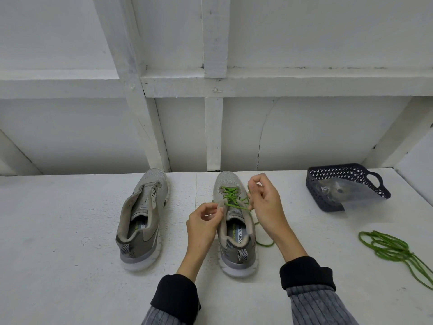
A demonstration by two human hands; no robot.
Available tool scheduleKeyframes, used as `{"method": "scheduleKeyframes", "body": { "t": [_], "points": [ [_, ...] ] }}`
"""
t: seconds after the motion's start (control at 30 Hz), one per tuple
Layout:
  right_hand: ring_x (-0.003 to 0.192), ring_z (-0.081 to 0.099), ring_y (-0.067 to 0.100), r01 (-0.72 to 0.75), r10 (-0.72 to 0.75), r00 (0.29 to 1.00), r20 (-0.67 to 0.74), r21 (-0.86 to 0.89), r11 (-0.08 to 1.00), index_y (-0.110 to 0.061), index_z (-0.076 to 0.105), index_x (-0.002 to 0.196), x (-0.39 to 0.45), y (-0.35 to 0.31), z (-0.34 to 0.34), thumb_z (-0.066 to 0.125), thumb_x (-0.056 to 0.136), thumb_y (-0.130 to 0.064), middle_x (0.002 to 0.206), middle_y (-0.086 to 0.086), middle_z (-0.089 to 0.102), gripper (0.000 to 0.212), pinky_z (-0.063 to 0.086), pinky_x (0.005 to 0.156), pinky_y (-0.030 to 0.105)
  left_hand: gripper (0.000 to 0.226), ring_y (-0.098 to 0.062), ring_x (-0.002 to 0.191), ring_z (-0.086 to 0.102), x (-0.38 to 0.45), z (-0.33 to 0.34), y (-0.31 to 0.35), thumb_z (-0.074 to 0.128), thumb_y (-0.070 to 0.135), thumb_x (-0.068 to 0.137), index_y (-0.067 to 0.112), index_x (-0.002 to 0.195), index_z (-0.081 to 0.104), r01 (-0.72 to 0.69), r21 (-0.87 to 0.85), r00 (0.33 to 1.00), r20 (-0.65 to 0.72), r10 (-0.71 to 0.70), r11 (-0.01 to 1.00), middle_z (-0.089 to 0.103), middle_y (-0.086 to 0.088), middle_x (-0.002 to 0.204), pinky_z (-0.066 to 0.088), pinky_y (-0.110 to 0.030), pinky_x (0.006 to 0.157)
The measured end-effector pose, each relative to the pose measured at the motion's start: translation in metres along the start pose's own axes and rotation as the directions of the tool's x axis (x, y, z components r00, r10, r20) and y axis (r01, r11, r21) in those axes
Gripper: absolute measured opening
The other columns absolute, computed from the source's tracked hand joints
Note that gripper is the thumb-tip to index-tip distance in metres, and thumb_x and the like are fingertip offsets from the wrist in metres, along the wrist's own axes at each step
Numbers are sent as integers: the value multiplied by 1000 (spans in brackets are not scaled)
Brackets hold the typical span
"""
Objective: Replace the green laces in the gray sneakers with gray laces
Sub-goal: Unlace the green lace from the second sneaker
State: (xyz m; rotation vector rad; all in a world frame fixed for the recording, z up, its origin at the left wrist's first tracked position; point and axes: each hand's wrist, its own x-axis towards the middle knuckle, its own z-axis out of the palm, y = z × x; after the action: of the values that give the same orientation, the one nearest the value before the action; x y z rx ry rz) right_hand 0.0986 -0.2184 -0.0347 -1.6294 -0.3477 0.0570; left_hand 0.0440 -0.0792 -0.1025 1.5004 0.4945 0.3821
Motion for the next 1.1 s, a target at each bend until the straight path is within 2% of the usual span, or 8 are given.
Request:
{"method": "scheduleKeyframes", "body": {
  "t": [0.07, 0.17, 0.23, 0.47, 0.6, 0.87, 0.97, 1.1],
  "points": [
    [54, 45, 0, 30, -29, 1000, 8, -240, 970, -19, 55, 85, -1, 2, 0, 50, 99, -29, 61, -9, 52, 18, 40, 55, 16, 4, -1, 74, 68, 0, 0, -1, 75, 15, 85, 15, 88, 74, -7, 4, 1000, 4, 7, 1000, 75, 4, 82, 53, -17, 68],
    [82, 58, 7, 134, -11, 985, 169, -735, 665, -35, 65, 100, -1, 8, -1, 55, 93, -48, 89, -13, 64, 19, 39, 68, 26, 3, -3, 75, 69, 1, 0, -1, 75, 14, 85, 16, 86, 73, -9, 8, 1000, 11, 9, 1000, 75, 7, 81, 54, -19, 71],
    [92, 57, 12, 167, 29, 976, 216, -827, 537, -36, 68, 103, -2, 13, 2, 55, 92, -50, 94, -14, 59, 22, 35, 69, 27, 3, -3, 75, 69, 1, 0, 0, 75, 13, 85, 16, 87, 74, -9, 9, 1000, 15, 9, 1000, 75, 7, 81, 55, -19, 70],
    [70, 46, 10, -21, -51, 984, -171, -396, 918, -20, 61, 82, 3, 24, -3, 58, 94, -23, 80, -4, 50, 13, 38, 62, 25, 4, -2, 77, 69, 2, -1, -2, 74, 15, 86, 14, 90, 74, 0, 29, 1000, 0, 0, 1000, 75, 4, 84, 55, -18, 70],
    [70, 47, 8, -76, -52, 913, -406, -295, 953, -15, 56, 82, 7, 28, -17, 54, 94, -12, 84, 5, 55, 13, 38, 63, 19, 5, 2, 73, 67, 1, -1, -1, 74, 15, 87, 13, 91, 74, -1, 36, 1000, -9, 1, 999, 74, 3, 85, 53, -14, 67],
    [122, 43, 24, -297, 119, 942, -315, -612, 733, -17, 63, 115, -5, 60, -22, 59, 94, -27, 119, 0, 58, 23, 31, 98, 42, 4, 0, 75, 68, 0, -1, -2, 74, 16, 86, 16, 90, 73, -4, 41, 1000, -13, 5, 999, 75, 4, 85, 52, -15, 68],
    [104, 53, 18, -100, -60, 958, -281, -523, 847, -18, 65, 100, -9, 45, -10, 61, 93, -23, 105, -3, 63, 10, 41, 89, 35, 4, 2, 71, 66, -1, 0, 0, 74, 15, 87, 14, 90, 73, -6, 43, 1000, -19, 7, 999, 74, 3, 84, 51, -12, 65],
    [79, 56, 9, -67, -1, 992, -128, -523, 850, -21, 60, 84, -12, 40, 5, 64, 90, -37, 86, -6, 58, 18, 47, 68, 25, 2, -2, 75, 69, -2, 1, 3, 75, 19, 86, 19, 87, 73, -38, 77, 999, -16, 39, 996, 74, 7, 82, 52, -14, 67]
  ]
}}
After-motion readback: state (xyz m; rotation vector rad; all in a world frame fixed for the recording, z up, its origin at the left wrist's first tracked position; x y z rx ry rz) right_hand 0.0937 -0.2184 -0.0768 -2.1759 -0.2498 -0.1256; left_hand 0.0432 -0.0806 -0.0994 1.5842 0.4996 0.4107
